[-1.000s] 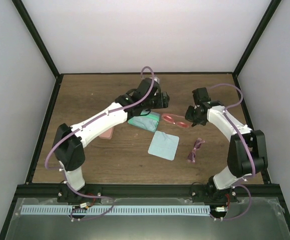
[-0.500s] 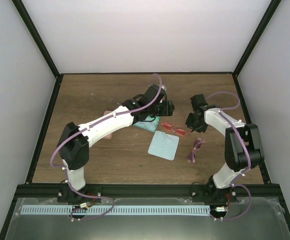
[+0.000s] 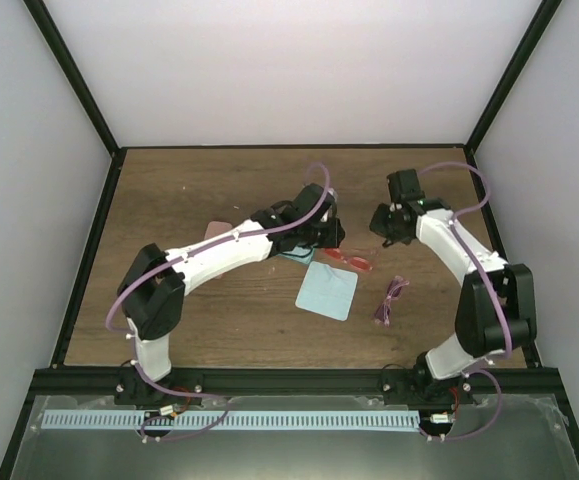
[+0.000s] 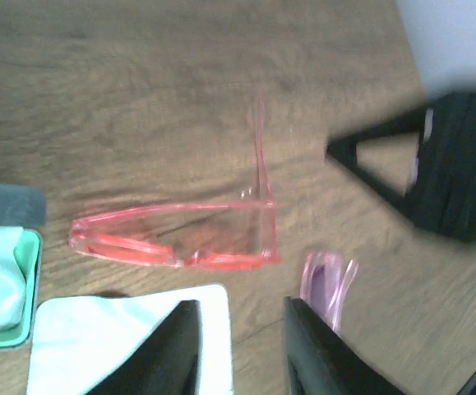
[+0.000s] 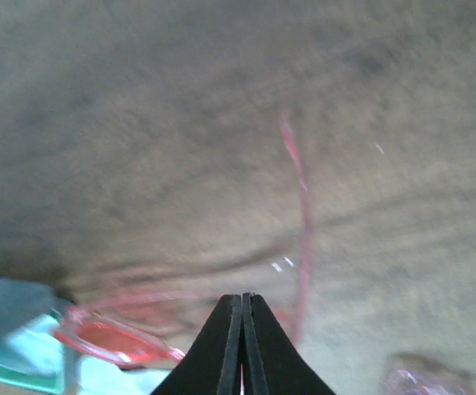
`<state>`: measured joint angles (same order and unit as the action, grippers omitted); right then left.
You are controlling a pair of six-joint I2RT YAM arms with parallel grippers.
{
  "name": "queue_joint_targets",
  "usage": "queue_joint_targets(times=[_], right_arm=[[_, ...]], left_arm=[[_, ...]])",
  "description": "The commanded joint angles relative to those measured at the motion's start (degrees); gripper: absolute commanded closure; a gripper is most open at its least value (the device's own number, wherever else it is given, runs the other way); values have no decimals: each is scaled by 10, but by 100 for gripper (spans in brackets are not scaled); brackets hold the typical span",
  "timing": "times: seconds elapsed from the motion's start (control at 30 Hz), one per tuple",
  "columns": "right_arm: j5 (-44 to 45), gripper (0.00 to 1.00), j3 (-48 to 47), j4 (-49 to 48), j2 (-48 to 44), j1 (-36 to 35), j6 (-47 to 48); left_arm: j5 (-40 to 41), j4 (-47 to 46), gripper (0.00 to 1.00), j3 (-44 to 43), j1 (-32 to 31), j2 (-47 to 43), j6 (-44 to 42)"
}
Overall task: Organize the sunglasses
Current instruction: Fold the sunglasses at the center of the board.
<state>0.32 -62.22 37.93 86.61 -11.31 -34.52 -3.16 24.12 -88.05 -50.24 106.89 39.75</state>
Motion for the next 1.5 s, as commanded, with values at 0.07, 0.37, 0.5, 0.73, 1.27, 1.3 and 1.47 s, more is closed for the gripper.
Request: queue_joint_targets(times=[0.07,0.37,0.5,0.73,1.27,1.3,1.47], right_arm=[[-46,99,-111,-12,126,3,47],[-84,99,-147,-10,209,6,58],[-97,99,-135,-8,215,6,65],[-113,99,-99,-9,203,3,71],[-135,99,-20,-29,172,-7,61],[-138,99,-15,-30,170,-9,61],[-158,99,11,-37,165,-14,62]], left_arm=[[-58,-25,93,26,-15,21,-3],[-88,-24,95,38,-23,69,0],[-100,-27,95,40,-23,93,15],[-94,-33,96,36,-24,141,5],[-73,-22,96,-26,-24,223,6],[-72,-22,96,-30,-23,226,6],[-71,-17,96,-44,-22,237,8]])
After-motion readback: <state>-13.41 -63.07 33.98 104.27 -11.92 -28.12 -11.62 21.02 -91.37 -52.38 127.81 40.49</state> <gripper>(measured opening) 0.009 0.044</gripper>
